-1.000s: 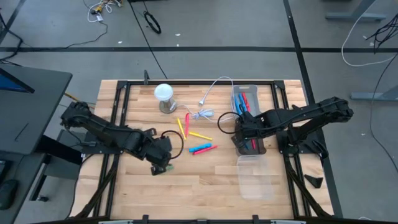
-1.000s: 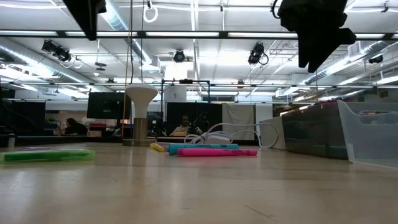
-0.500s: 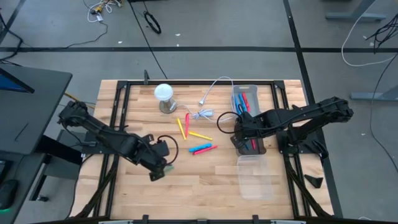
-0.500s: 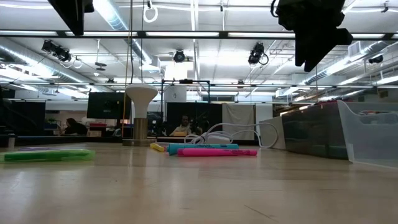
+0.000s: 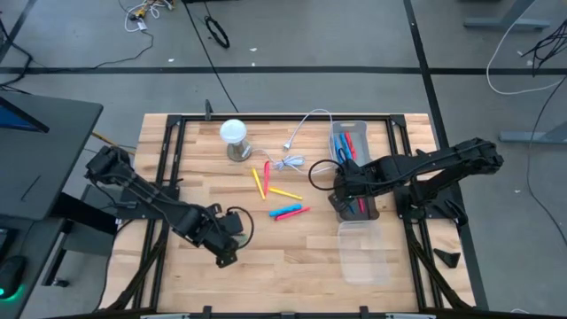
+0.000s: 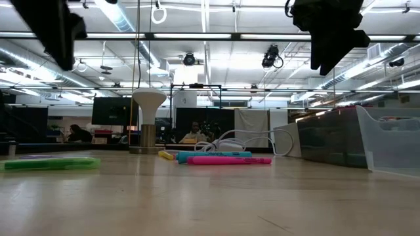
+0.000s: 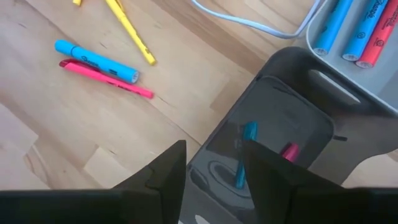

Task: Pick & Place Markers
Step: Put the green mini marker into the black bin

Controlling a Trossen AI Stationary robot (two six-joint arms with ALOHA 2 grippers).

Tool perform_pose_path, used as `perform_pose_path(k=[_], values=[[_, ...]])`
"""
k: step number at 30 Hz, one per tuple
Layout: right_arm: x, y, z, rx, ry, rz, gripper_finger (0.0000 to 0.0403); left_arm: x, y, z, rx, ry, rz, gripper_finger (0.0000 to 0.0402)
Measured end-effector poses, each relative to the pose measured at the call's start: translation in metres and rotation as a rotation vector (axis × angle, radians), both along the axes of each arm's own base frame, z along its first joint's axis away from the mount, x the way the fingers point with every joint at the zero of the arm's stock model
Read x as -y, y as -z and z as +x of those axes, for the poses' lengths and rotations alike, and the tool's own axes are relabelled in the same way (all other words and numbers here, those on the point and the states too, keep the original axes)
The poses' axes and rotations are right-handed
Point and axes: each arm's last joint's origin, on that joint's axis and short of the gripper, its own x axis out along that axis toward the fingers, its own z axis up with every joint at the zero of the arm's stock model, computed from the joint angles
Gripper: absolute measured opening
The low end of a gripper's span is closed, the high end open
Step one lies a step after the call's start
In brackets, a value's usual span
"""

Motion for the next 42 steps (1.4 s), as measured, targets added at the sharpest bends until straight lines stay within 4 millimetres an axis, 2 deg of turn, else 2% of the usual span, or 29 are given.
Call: perform_pose_path(k=[7, 18, 24, 31, 42], values=[[0.0, 0.0, 0.002, 0.014, -0.019, -0.003, 0.0159, 0.005, 0.029, -0.006, -0.006, 0.035, -0.077, 0.0167], [0.0, -0.001, 0.002, 0.02, -0.017, -0.013, 0.0159, 0.001, 0.061, -0.011, 0.03, -0.035, -0.128, 0.0167], [0.001, -0.001, 0.003, 0.033, -0.01, -0.03, 0.0159, 0.002, 0.075, -0.006, 0.027, -0.068, -0.085, 0.0167], [0.001, -0.001, 0.003, 0.034, -0.007, -0.032, 0.0159, 0.006, 0.107, 0.0, -0.049, -0.133, -0.026, 0.0167], [0.001, -0.001, 0.004, 0.037, -0.018, -0.035, 0.0159, 0.004, 0.112, 0.004, -0.046, -0.141, 0.005, 0.016]])
